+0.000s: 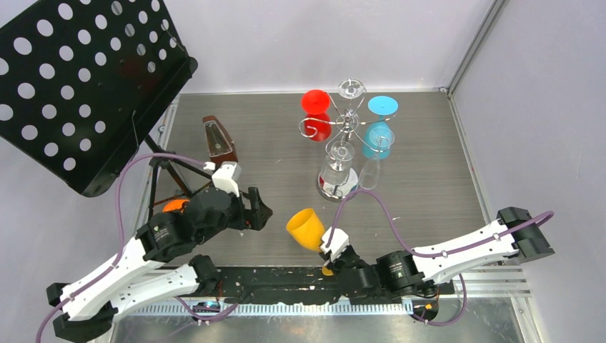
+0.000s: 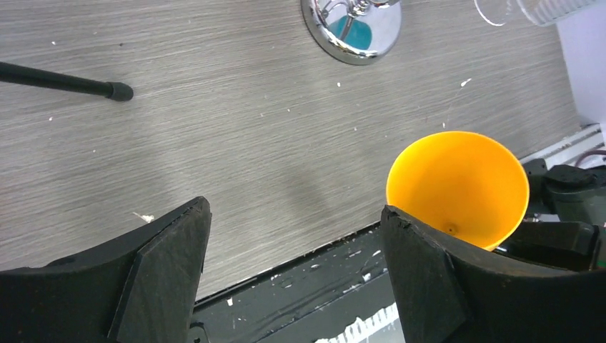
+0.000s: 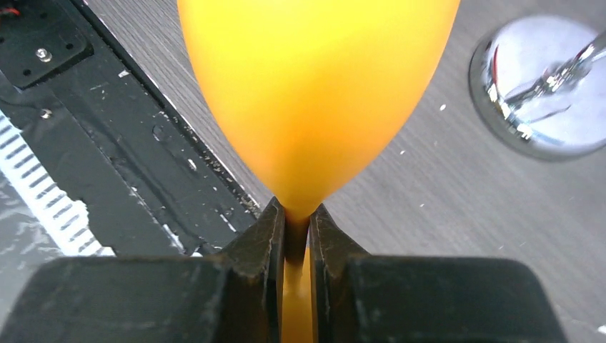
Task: Take the wine glass off the wine glass rack
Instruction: Pick up the wine glass at the center of the board, then place the wine glass at the center of the board.
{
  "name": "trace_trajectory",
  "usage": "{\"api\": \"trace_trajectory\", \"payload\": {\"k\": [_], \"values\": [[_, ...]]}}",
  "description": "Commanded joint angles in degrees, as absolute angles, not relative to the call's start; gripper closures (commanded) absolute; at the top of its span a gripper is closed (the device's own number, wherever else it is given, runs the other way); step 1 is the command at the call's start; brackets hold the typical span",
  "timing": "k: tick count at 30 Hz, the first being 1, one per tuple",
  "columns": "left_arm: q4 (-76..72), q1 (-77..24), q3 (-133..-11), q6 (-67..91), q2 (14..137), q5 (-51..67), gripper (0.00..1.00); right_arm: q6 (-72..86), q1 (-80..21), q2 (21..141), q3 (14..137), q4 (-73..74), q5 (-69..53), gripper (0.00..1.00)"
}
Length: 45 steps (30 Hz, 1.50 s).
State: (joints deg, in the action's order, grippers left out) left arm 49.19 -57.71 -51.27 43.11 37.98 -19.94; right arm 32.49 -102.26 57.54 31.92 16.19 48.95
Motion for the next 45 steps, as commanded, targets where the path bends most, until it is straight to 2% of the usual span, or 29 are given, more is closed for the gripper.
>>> {"api": "trace_trajectory", "payload": {"k": [1,8,15,26,32,37,45], "values": [[48.8,-54.4,-54.5,38.1,38.5,-13.0,0.13,13.6,-102.3,56.9,32.2,5.4,52.4,0.94],[48.4,-49.1,-55.2,35.4,39.9,-2.9,0.12,-7.5,-102.3,53.4,25.9,-12.1,49.3,0.94],[48.0,-46.2,-55.1,33.6,40.3,5.9,0.13,-15.5,-101.2,53.3,25.2,-16.3,48.3,0.94],[47.5,-45.0,-52.8,32.0,40.0,11.9,0.16,-22.1,-96.7,58.9,27.6,-20.0,43.1,0.94],[50.0,-43.9,-53.4,31.1,38.5,9.0,0.17,-22.5,-96.6,60.7,28.8,-18.3,42.2,0.94],[54.6,-43.9,-55.1,30.9,36.7,1.0,0.18,-20.5,-96.6,59.2,27.1,-19.2,42.0,0.94],[56.4,-43.9,-56.5,30.9,34.6,0.5,0.18,-19.8,-96.5,62.2,28.4,-18.9,43.6,0.94]]}}
